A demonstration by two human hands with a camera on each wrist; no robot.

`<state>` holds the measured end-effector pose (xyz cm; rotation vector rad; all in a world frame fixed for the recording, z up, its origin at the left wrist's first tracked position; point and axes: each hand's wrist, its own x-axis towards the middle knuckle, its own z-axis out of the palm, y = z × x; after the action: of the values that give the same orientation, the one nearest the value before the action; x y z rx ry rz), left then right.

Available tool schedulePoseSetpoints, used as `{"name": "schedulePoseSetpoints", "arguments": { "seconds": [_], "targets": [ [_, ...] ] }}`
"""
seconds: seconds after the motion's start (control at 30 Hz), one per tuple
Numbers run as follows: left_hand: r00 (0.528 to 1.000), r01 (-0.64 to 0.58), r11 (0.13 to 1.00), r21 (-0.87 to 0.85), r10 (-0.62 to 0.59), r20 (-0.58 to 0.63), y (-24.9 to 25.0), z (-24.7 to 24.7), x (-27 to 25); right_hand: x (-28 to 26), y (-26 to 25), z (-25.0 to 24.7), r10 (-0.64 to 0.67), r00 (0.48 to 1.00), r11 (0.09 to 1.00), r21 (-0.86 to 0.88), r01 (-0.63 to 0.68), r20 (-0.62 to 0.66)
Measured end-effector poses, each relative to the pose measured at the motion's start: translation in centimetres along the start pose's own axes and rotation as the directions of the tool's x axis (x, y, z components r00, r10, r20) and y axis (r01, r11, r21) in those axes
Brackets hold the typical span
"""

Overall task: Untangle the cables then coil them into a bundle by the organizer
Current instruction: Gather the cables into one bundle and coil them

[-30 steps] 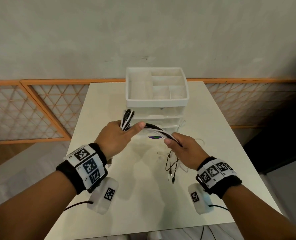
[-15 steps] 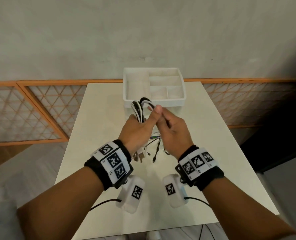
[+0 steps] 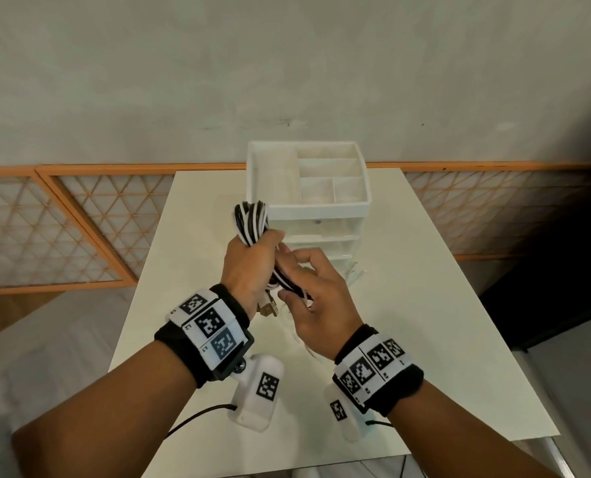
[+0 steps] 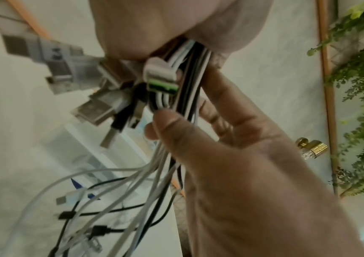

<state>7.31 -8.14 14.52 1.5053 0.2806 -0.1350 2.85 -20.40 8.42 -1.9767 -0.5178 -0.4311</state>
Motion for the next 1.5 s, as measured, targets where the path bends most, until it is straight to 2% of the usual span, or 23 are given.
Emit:
{"name": "schedulePoseSetpoints", "arguments": {
  "seconds": [0.07, 0.2, 0.3, 0.4, 0.47, 0.53, 0.57, 0.63, 0.7, 0.8, 0.83, 0.9, 0.97, 1.0, 1.03, 1.13, 1.2, 1.23, 1.27, 1.33, 1.37, 1.43, 1.5],
  "targets": [
    [0.999, -0.024, 0.999, 0.023, 0.023, 0.029, 0.4, -0.5, 0.3, -0.7, 0.8, 0.0, 0.024, 0.999, 0.998, -0.062, -0.026, -0.034],
    [0.985, -0.149, 0.988, 0.029, 0.145, 0.097, 1.4, -1.5, 0.5, -1.7, 3.4, -0.8, 0.234, 0.972, 0.963, -0.144, -0.228, 0.028],
    [0.975, -0.193, 0.977, -0.095, 0.202, 0.096, 2.8, -2.2, 0.5, -2.5, 5.7, -2.3, 0.301, 0.953, 0.942, -0.167, -0.293, 0.026],
    [0.957, -0.260, 0.954, -0.149, 0.275, 0.090, 4.2, -2.9, 0.8, -3.1, 7.0, -4.6, 0.449, 0.885, 0.887, -0.180, -0.425, 0.125],
    [0.939, -0.316, 0.941, -0.118, 0.328, 0.102, 4.6, -3.2, 1.1, -3.0, 7.3, -5.8, 0.459, 0.879, 0.882, -0.183, -0.434, 0.130],
    [0.933, -0.338, 0.935, -0.105, 0.348, 0.096, 4.7, -3.2, 1.2, -2.1, 6.9, -6.7, 0.391, 0.919, 0.915, -0.091, -0.393, -0.045],
    [0.934, -0.337, 0.935, -0.107, 0.346, 0.084, 4.7, -3.2, 1.2, -1.5, 6.5, -7.2, 0.366, 0.915, 0.925, -0.035, -0.377, -0.171],
    [0.940, -0.327, 0.936, -0.128, 0.336, 0.060, 4.8, -3.3, 1.3, -0.4, 6.0, -8.1, 0.407, 0.852, 0.913, 0.119, -0.390, -0.330],
    [0.944, -0.319, 0.933, -0.167, 0.328, 0.032, 5.2, -3.5, 1.4, -0.3, 5.6, -8.7, 0.491, 0.825, 0.871, 0.190, -0.454, -0.280],
    [0.936, -0.345, 0.910, -0.228, 0.352, -0.011, 6.0, -3.9, 1.6, -2.4, 7.1, -8.7, 0.548, 0.833, 0.819, -0.149, -0.553, -0.077],
    [0.932, -0.356, 0.905, -0.232, 0.362, -0.015, 6.3, -4.0, 1.6, -3.4, 7.9, -8.5, 0.596, 0.803, 0.765, -0.308, -0.565, 0.007],
    [0.927, -0.370, 0.901, -0.225, 0.376, -0.016, 6.5, -3.9, 1.6, -4.9, 9.2, -7.9, 0.713, 0.690, 0.648, -0.498, -0.577, 0.127],
    [0.923, -0.379, 0.901, -0.213, 0.384, -0.017, 6.4, -3.8, 1.5, -5.0, 9.2, -7.9, 0.796, 0.593, 0.570, -0.479, -0.668, 0.119],
    [0.922, -0.381, 0.903, -0.201, 0.386, -0.014, 6.3, -3.7, 1.5, -4.6, 8.9, -8.0, 0.810, 0.579, 0.556, -0.433, -0.709, 0.092],
    [0.923, -0.379, 0.907, -0.183, 0.384, -0.010, 6.2, -3.6, 1.5, -4.0, 8.5, -8.4, 0.797, 0.603, 0.569, -0.388, -0.725, 0.041],
    [0.940, -0.338, 0.933, -0.123, 0.340, 0.000, 5.5, -3.4, 1.4, -2.2, 7.5, -9.9, 0.564, 0.791, 0.694, -0.383, -0.609, -0.237],
    [0.950, -0.310, 0.943, -0.124, 0.313, 0.006, 5.2, -3.3, 1.3, -1.7, 7.4, -10.3, 0.423, 0.860, 0.749, -0.425, -0.509, -0.284],
    [0.952, -0.301, 0.945, -0.130, 0.305, 0.011, 5.2, -3.4, 1.3, -1.8, 7.6, -10.3, 0.457, 0.864, 0.731, -0.464, -0.500, -0.211],
    [0.954, -0.293, 0.946, -0.141, 0.299, 0.018, 5.2, -3.4, 1.2, -2.2, 7.7, -10.1, 0.555, 0.827, 0.673, -0.533, -0.512, -0.094],
    [0.953, -0.284, 0.942, -0.177, 0.297, 0.050, 5.3, -3.5, 1.1, -3.0, 7.9, -9.4, 0.729, 0.667, 0.567, -0.684, -0.459, 0.157],
    [0.951, -0.281, 0.940, -0.194, 0.300, 0.074, 5.3, -3.6, 1.0, -3.0, 7.3, -9.1, 0.729, 0.651, 0.600, -0.657, -0.456, 0.214],
    [0.947, -0.265, 0.937, -0.226, 0.297, 0.121, 5.0, -3.3, 0.9, -1.9, 4.7, -8.1, 0.594, 0.758, 0.791, -0.364, -0.492, 0.267],
    [0.943, -0.241, 0.941, -0.237, 0.285, 0.171, 4.5, -2.8, 0.7, -0.1, 1.6, -6.5, 0.466, 0.847, 0.884, -0.089, -0.460, 0.257]
  ]
}}
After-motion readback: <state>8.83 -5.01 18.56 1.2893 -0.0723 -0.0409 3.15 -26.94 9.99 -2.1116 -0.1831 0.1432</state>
